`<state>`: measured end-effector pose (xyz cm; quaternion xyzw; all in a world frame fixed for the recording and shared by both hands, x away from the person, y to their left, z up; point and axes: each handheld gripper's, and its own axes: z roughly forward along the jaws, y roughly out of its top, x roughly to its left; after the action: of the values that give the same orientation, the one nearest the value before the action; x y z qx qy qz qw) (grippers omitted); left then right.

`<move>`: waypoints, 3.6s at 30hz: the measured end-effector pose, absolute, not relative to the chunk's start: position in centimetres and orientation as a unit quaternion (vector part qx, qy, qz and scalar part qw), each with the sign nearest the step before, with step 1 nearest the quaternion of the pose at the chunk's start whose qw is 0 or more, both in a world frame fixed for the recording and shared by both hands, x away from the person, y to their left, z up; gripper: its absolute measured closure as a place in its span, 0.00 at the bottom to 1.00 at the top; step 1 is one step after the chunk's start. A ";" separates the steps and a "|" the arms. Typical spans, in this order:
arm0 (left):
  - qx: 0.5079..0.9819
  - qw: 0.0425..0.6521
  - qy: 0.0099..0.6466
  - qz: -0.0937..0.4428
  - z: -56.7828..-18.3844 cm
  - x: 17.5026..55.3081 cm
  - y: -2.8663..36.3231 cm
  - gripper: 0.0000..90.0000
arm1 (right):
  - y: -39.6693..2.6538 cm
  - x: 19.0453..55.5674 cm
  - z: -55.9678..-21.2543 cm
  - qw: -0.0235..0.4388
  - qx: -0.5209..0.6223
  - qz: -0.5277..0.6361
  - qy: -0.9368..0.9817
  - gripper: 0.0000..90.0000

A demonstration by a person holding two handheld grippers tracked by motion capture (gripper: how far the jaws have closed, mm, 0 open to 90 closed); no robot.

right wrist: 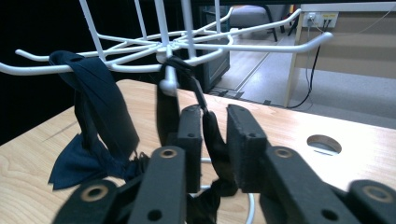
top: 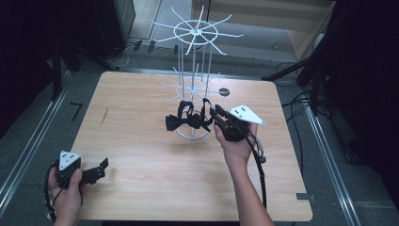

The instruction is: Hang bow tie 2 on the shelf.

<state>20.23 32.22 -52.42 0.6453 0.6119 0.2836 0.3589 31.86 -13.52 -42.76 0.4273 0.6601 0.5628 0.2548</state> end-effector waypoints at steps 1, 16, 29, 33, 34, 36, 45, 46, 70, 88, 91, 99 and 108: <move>0.645 0.359 0.612 0.284 -52.4 20.2 32.2 0.00 | -13.6 31.8 -42.8 0.252 0.429 0.565 0.659 0.80; 0.645 0.357 0.612 0.286 -52.4 20.2 32.2 0.00 | -15.6 30.6 -42.8 0.219 0.430 0.556 0.677 0.22; 0.647 0.355 0.612 0.285 -52.4 20.3 32.2 0.00 | -17.8 29.3 -44.1 0.216 0.438 0.548 0.679 0.00; 0.647 0.356 0.612 0.285 -52.4 20.2 32.1 0.00 | -18.5 28.8 -44.7 0.220 0.443 0.544 0.678 0.00; 0.646 0.356 0.612 0.285 -52.4 20.2 32.1 0.00 | -18.7 28.7 -44.8 0.222 0.443 0.544 0.677 0.00; 0.647 0.355 0.612 0.285 -52.4 20.2 32.1 0.00 | -18.9 28.6 -45.0 0.224 0.445 0.542 0.677 0.00; 0.647 0.354 0.611 0.286 -52.4 20.3 32.1 0.00 | -20.8 27.7 -46.1 0.224 0.456 0.538 0.673 0.00; 0.647 0.354 0.611 0.286 -52.4 20.3 32.1 0.00 | -20.9 27.7 -46.2 0.223 0.456 0.538 0.673 0.00; 0.646 0.355 0.612 0.286 -52.4 20.3 32.1 0.00 | -25.2 25.7 -49.3 0.225 0.483 0.513 0.674 0.00; 0.645 0.357 0.612 0.285 -52.4 20.2 32.2 0.00 | -29.6 24.0 -51.2 0.230 0.514 0.491 0.665 0.00; 0.645 0.357 0.612 0.286 -52.4 20.2 32.2 0.00 | -30.8 23.6 -51.8 0.228 0.523 0.491 0.659 0.00; 0.645 0.358 0.612 0.286 -52.4 20.2 32.2 0.00 | -32.7 23.0 -52.9 0.227 0.542 0.477 0.653 0.00; 0.645 0.357 0.612 0.286 -52.4 20.2 32.2 0.00 | -34.7 21.7 -53.8 0.227 0.557 0.459 0.654 0.00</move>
<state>20.21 32.16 -52.41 0.6447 0.6123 0.2861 0.3572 21.66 -34.70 -53.79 0.5572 0.6537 0.4588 0.2275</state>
